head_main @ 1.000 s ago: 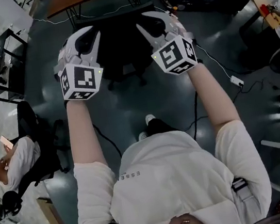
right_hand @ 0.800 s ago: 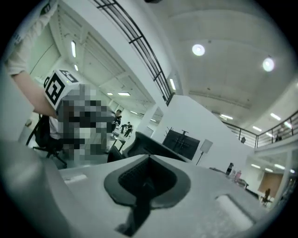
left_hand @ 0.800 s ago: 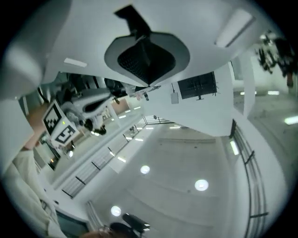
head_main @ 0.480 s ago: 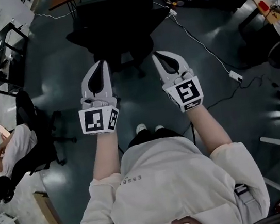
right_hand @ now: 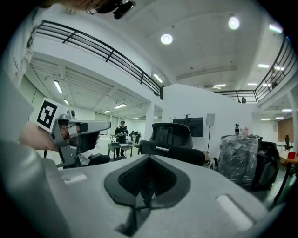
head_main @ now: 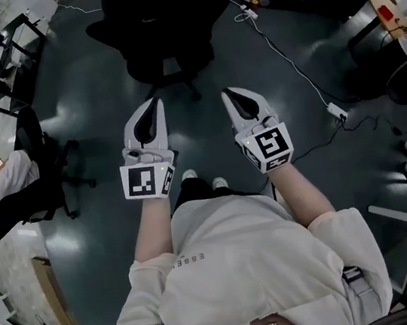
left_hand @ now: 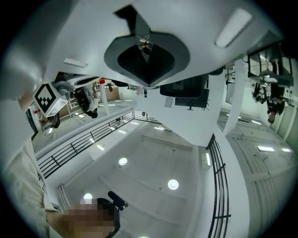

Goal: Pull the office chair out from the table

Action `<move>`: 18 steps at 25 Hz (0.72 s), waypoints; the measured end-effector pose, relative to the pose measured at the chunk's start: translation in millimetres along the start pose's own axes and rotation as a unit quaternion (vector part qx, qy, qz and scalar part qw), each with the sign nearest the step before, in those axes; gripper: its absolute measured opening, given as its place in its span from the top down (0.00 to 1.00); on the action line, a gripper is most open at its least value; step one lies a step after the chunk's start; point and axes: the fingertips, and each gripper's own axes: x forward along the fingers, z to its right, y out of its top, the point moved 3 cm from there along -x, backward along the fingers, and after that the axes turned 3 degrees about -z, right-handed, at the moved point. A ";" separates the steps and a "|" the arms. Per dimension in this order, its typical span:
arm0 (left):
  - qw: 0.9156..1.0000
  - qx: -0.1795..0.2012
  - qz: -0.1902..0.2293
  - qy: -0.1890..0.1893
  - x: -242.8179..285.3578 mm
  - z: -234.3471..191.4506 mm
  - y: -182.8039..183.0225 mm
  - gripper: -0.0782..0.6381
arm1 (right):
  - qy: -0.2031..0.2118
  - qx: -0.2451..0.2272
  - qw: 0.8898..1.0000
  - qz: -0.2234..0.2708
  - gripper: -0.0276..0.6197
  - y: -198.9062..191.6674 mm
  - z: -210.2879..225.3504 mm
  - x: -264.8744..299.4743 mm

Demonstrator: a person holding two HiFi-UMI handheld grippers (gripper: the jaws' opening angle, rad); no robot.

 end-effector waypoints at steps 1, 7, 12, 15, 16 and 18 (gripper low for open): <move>1.000 -0.002 -0.002 0.000 -4.8 7.6 -1.0 0.87 | 0.003 0.005 1.000 -0.001 0.97 -3.7 -2.1 -7.2; 1.000 0.000 -0.006 -0.005 -31.1 26.5 -13.3 0.87 | 0.005 0.024 1.000 -0.011 0.97 -22.7 -19.7 -29.8; 1.000 -0.010 -0.011 -0.025 -50.0 28.2 -20.2 0.87 | 0.002 0.032 0.999 -0.010 0.97 -28.0 -43.2 -33.8; 0.999 -0.010 -0.008 -0.033 -60.1 26.6 -20.4 0.87 | -0.001 0.027 1.000 -0.005 0.97 -25.8 -57.9 -35.4; 0.999 -0.012 -0.009 -0.034 -63.8 25.1 -21.3 0.87 | -0.003 0.026 1.000 -0.005 0.97 -25.5 -62.9 -36.2; 0.999 -0.015 -0.010 -0.037 -70.9 23.2 -23.5 0.87 | -0.005 0.022 1.000 -0.007 0.97 -25.8 -72.0 -38.4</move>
